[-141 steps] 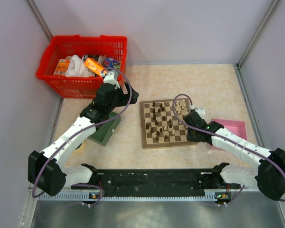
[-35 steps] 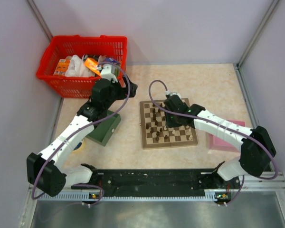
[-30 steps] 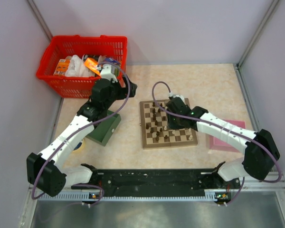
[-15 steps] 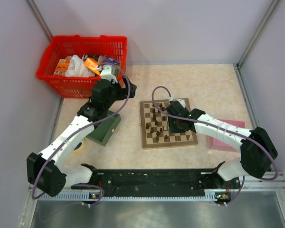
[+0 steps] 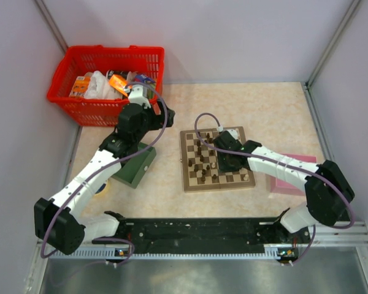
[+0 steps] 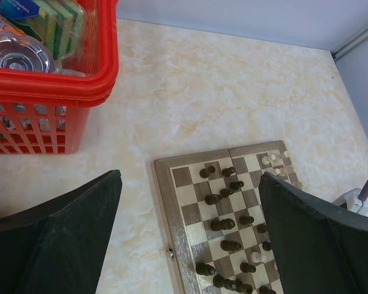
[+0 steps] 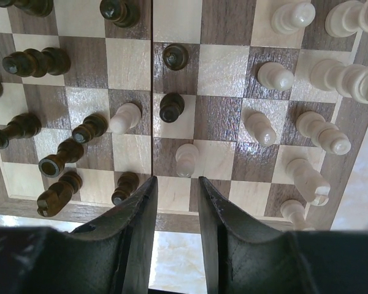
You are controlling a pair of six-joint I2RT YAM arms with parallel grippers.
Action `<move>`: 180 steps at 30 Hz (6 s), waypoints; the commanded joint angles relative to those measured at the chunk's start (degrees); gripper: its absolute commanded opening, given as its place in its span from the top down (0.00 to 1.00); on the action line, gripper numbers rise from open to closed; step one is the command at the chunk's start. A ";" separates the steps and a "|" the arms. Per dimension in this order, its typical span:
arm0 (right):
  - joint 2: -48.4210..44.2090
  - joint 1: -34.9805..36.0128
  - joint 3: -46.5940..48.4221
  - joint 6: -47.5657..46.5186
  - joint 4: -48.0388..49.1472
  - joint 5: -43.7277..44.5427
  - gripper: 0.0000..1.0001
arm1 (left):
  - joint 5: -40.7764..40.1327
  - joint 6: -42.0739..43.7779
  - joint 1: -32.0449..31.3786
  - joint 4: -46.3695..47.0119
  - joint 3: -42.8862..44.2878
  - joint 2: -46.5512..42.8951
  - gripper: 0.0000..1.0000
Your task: Set up the chess pieces on the board
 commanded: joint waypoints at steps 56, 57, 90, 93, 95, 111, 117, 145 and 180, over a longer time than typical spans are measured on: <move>1.42 -3.14 -0.73 -2.14 3.85 1.27 0.77 | 0.52 -0.06 0.97 2.86 -0.44 -0.15 0.01; 1.16 -3.14 -0.73 -2.14 3.85 1.27 0.77 | 0.61 -0.06 0.97 2.86 -0.36 -0.15 0.01; -4.38 -7.01 -6.27 -3.19 3.67 3.82 0.86 | 1.58 -0.67 1.32 2.86 -0.62 0.82 0.01; -3.68 -7.01 -6.53 -3.02 3.93 3.73 0.85 | 1.58 -0.59 1.24 2.86 -0.62 0.90 0.01; -3.41 -7.01 -6.53 -3.02 4.28 3.21 0.83 | 1.49 -0.59 1.23 2.86 -0.62 0.90 0.01; -9.30 -5.17 2.69 -6.88 -1.34 -1.98 0.58 | 1.49 -0.32 1.58 2.77 -0.71 0.64 0.01; -2.28 -2.09 8.23 -7.32 0.41 -1.98 0.58 | 2.02 -0.76 1.59 3.57 -1.23 0.73 0.01; 12.58 0.20 12.54 -6.36 3.76 -3.74 0.70 | 1.67 -0.41 2.73 3.39 -1.50 -0.50 0.01; -11.50 0.29 -4.24 0.58 -5.92 1.88 0.87 | 3.16 -2.08 3.17 4.45 -3.61 -1.91 0.01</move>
